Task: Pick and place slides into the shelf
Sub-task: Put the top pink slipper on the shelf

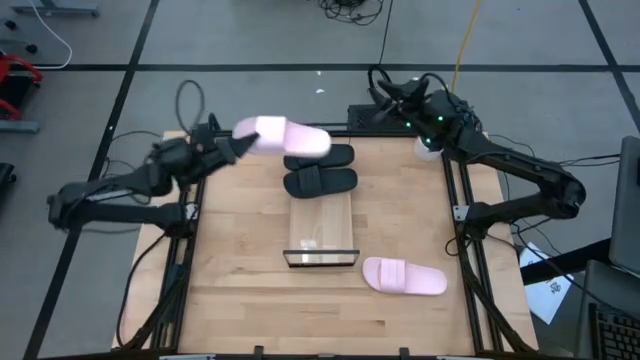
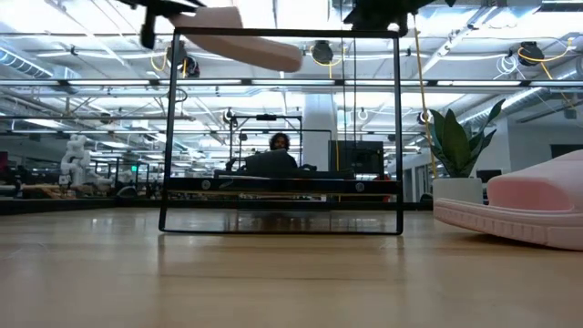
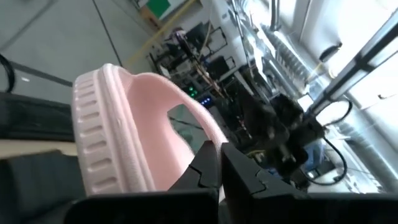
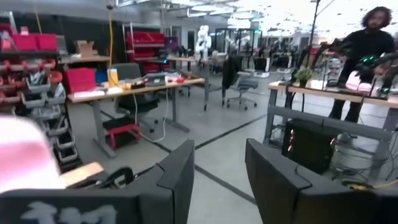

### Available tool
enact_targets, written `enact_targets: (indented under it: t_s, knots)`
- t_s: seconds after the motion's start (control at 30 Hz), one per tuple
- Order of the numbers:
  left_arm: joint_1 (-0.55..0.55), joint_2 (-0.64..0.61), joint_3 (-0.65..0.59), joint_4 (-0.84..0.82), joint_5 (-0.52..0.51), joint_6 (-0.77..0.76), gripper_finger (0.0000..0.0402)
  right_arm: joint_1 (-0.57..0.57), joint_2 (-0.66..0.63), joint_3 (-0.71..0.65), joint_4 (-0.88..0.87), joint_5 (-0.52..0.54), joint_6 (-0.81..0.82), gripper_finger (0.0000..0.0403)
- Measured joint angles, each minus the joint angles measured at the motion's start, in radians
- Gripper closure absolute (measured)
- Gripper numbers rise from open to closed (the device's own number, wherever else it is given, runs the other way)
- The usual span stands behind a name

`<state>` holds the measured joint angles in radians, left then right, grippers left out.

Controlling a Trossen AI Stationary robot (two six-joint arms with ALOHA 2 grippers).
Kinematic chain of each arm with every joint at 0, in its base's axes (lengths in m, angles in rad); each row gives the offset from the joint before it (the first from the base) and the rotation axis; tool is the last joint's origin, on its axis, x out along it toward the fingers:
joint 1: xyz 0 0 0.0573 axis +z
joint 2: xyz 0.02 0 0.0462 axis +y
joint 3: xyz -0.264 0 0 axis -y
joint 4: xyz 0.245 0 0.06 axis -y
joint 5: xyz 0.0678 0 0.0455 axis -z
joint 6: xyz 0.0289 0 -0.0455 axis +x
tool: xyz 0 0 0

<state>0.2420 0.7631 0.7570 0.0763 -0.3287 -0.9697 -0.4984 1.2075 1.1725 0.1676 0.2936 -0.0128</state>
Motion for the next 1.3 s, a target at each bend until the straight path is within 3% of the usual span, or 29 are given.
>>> enact_targets:
  t_s: [0.33, 0.63, 0.77, 0.93, 1.3]
  knots:
    - [-0.330, 0.202, 0.000, 0.247, -0.342, -0.013, 0.0401, -0.005, -0.056, 0.000, -0.087, 0.145, -0.034, 0.0268]
    - [-0.640, 0.310, 0.070, 0.252, -0.757, -0.007, 0.0401, -0.005, -0.116, 0.000, -0.155, 0.152, -0.032, 0.0268]
    - [-0.727, 0.362, 0.109, 0.249, -0.891, -0.004, 0.0401, -0.005, -0.153, 0.000, -0.152, 0.152, -0.026, 0.0268]
    - [-0.769, 0.403, 0.119, 0.250, -0.955, -0.037, 0.0401, -0.004, -0.173, 0.001, -0.159, 0.152, -0.026, 0.0268]
    - [-0.764, 0.456, 0.119, 0.242, -0.947, -0.123, 0.0401, -0.004, -0.171, 0.001, -0.303, 0.155, 0.013, 0.0268]
